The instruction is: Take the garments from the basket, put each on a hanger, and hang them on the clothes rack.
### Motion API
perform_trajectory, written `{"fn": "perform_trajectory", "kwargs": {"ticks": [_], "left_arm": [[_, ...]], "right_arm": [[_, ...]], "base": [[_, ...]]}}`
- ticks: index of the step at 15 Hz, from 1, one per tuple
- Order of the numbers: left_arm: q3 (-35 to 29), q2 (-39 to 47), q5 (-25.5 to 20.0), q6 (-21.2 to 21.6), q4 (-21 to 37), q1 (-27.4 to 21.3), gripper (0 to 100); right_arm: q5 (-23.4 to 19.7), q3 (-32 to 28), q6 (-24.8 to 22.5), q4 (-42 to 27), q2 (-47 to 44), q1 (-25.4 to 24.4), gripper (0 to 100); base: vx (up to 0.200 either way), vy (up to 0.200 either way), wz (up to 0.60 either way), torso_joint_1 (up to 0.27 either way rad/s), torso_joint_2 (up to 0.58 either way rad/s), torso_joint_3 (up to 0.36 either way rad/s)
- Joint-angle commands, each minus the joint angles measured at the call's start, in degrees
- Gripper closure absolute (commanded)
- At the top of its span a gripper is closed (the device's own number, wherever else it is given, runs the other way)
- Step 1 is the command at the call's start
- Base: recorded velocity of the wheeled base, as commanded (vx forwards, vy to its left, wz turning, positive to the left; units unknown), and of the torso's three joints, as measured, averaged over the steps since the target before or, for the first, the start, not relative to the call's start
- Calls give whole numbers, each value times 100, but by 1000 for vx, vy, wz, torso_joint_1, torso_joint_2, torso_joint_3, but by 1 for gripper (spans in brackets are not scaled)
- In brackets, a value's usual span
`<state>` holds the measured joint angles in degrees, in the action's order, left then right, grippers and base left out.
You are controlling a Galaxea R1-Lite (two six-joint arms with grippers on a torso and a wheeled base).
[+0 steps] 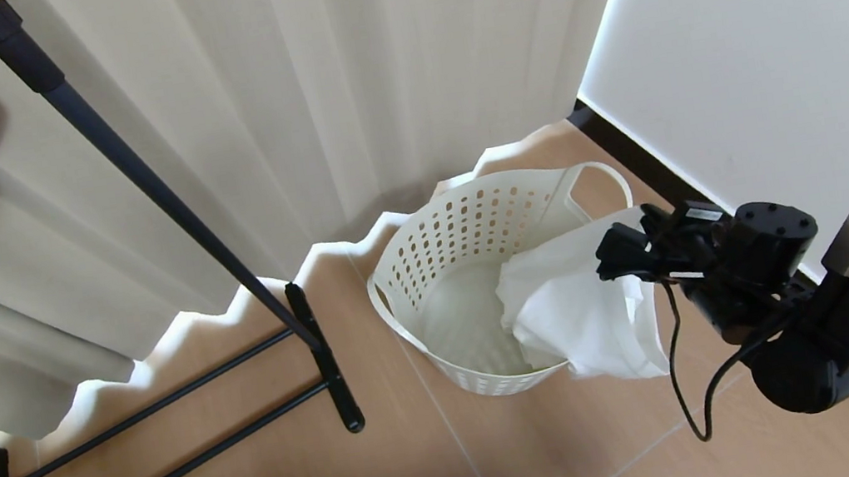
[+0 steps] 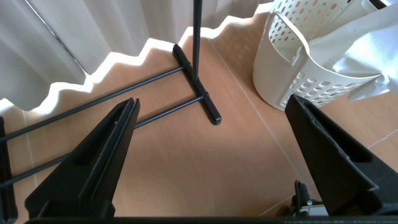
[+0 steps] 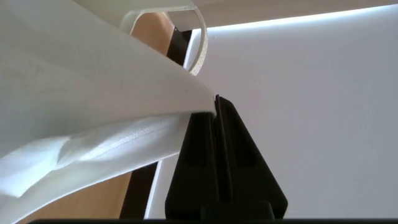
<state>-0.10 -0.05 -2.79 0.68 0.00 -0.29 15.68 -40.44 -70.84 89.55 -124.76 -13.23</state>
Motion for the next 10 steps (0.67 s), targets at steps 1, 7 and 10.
{"fn": "perform_trajectory", "kwargs": {"ticks": [1, 7, 10], "left_arm": [[1, 5, 7, -7, 0, 3, 0], [1, 5, 15, -7, 0, -6, 0], [1, 5, 7, 2, 0, 3, 0]], "right_arm": [[-12, 352, 132, 45, 540, -119, 100], [85, 1047, 1626, -518, 1876, -189, 100], [76, 783, 2540, -2056, 2808, -286, 100]], "base": [[0, 0, 0, 0, 0, 0], [0, 0, 0, 0, 0, 0], [0, 0, 0, 0, 0, 0]]}}
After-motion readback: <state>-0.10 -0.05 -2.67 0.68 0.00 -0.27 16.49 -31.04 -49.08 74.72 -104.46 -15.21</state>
